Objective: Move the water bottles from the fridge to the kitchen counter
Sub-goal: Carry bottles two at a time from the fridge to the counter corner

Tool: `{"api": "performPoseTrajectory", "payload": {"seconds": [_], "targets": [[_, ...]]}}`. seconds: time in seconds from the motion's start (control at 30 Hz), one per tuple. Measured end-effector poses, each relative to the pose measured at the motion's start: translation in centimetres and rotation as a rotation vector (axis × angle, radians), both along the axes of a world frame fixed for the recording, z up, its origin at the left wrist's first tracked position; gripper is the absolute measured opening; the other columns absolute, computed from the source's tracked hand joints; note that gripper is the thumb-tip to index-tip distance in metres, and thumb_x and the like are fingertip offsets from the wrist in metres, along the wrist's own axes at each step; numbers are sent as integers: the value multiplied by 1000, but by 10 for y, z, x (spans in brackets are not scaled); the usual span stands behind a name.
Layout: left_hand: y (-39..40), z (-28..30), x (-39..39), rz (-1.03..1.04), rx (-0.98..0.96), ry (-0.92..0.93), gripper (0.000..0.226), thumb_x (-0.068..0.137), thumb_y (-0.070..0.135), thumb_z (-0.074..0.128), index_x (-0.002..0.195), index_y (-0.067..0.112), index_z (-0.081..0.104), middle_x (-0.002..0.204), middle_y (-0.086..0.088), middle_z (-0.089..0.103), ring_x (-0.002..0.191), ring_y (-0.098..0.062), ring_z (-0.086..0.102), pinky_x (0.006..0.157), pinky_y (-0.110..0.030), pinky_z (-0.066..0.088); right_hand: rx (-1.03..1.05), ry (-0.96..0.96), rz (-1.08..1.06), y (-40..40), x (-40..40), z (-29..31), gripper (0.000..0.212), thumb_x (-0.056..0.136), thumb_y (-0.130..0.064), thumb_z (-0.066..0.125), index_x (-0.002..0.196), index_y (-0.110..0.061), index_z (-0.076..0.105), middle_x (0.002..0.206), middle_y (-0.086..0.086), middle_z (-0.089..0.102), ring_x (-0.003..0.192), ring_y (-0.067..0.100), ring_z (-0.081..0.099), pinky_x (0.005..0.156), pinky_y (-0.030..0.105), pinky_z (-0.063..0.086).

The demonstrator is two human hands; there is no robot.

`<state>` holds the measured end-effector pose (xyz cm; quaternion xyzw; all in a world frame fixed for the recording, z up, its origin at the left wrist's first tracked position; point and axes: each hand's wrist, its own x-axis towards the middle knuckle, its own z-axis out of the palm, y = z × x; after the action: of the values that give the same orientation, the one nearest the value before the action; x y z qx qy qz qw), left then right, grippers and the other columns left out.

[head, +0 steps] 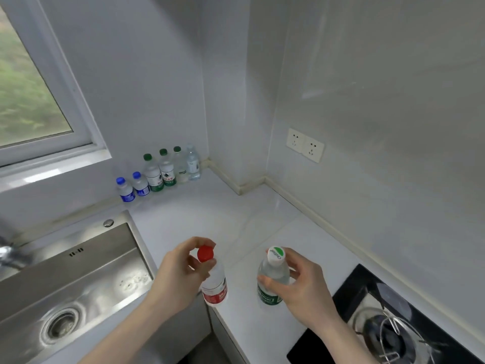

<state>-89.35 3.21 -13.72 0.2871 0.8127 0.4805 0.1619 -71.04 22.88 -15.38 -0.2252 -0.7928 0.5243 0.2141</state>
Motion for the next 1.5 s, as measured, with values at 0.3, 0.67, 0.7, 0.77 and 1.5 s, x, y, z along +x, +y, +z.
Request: {"api": "performPoseTrajectory", "payload": {"seconds": [0.3, 0.67, 0.7, 0.77, 1.5], "targets": [[-19, -11, -144, -23, -67, 2, 31, 91, 11, 74, 100, 40, 66, 93, 16, 71, 65, -13, 72, 64, -21, 54, -60, 5, -65, -20, -145, -19, 39, 72, -50, 84, 109, -46, 72, 102, -15, 76, 94, 9, 71, 83, 12, 53], [-40, -35, -262, 76, -156, -43, 30, 91, 13, 76, 103, 37, 64, 83, 5, 73, 67, -6, 72, 70, -30, 56, -99, -11, -89, -21, -259, -39, 35, 82, -30, 90, 104, -49, 71, 100, -15, 76, 97, 7, 71, 82, 22, 60], [-40, -37, -270, 93, -153, -57, 29, 91, 14, 76, 103, 37, 64, 84, 5, 73, 67, -7, 73, 71, -31, 57, -97, -15, -80, -18, -268, -40, 34, 83, -28, 89, 104, -49, 71, 99, -14, 76, 96, 8, 71, 82, 23, 60], [-38, -40, -284, 113, -143, -85, 27, 91, 13, 75, 104, 34, 65, 90, 5, 73, 67, -9, 73, 75, -37, 60, -91, -23, -78, -11, -284, -42, 32, 85, -27, 88, 103, -46, 70, 96, -13, 76, 95, 10, 70, 82, 26, 59], [16, -63, -406, 269, -260, -147, 23, 91, 6, 72, 98, 27, 65, 105, 4, 68, 64, -15, 73, 70, -39, 64, -1, -168, -281, 136, -514, -93, 26, 84, -29, 86, 81, -10, 69, 93, -1, 60, 89, 22, 60, 74, 28, 38]]}}
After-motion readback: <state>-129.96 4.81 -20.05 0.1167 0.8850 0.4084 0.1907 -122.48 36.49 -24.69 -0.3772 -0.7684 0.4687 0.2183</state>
